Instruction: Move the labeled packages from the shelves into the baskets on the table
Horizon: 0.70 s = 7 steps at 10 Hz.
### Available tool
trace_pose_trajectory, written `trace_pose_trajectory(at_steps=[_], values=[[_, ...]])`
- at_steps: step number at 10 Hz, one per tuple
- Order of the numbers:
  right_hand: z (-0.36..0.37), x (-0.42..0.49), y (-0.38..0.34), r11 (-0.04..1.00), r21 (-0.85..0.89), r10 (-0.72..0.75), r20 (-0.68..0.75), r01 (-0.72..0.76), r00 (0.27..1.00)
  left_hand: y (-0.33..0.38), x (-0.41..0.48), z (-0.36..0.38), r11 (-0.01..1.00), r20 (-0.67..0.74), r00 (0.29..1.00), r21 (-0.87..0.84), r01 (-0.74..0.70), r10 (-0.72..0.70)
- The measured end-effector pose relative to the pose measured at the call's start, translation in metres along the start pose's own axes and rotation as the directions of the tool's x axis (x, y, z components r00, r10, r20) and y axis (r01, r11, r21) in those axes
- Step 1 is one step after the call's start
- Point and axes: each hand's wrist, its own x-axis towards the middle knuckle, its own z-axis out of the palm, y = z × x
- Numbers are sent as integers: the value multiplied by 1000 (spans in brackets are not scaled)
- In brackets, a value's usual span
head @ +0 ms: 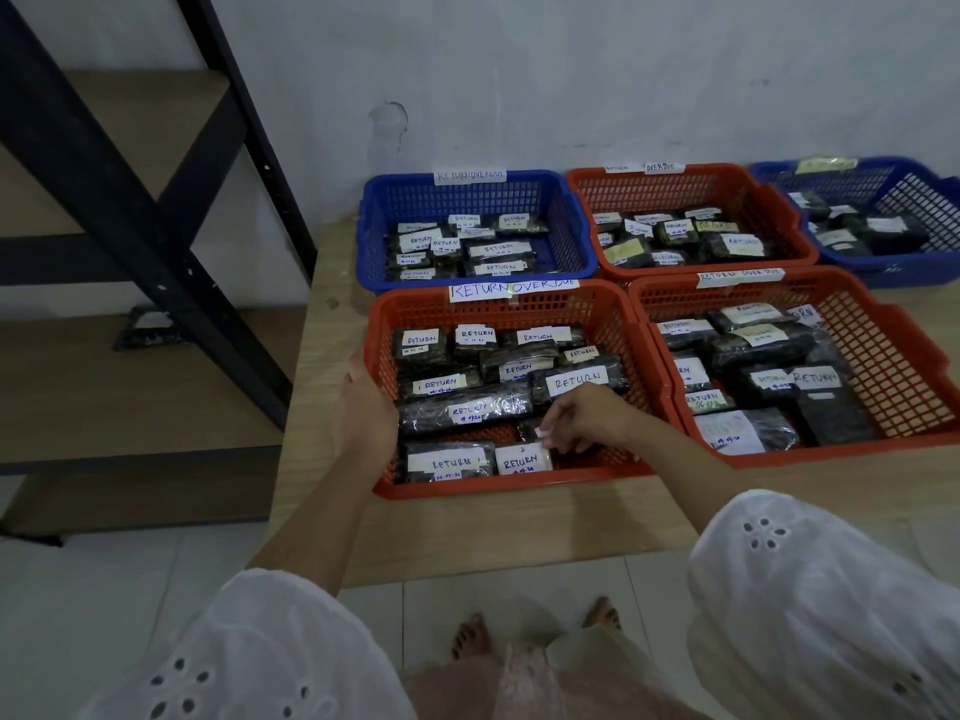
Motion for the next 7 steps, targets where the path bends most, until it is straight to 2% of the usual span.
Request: trace_pose_trajectory(at_steps=[2,3,4,6,7], values=[[-31,-10,10,994,103,-8,-199,29,980,3,-1,-1,998,-10,1000,49,30,-30],[-36,-12,13,999,-25,-46,-171,42,984,9,-6,-2,975,-91,995,213,61,-43],[-43,-11,9,974,-204,-121,-126,94,985,26,-8,-2,940,-115,992,342,-3,46],[-76,-4,2,769,-607,-386,-189,202,903,96,-3,29,808,67,917,452,-379,392],[-108,-4,7,738,-637,-457,-230,222,859,135,3,56,778,123,890,444,-444,438]])
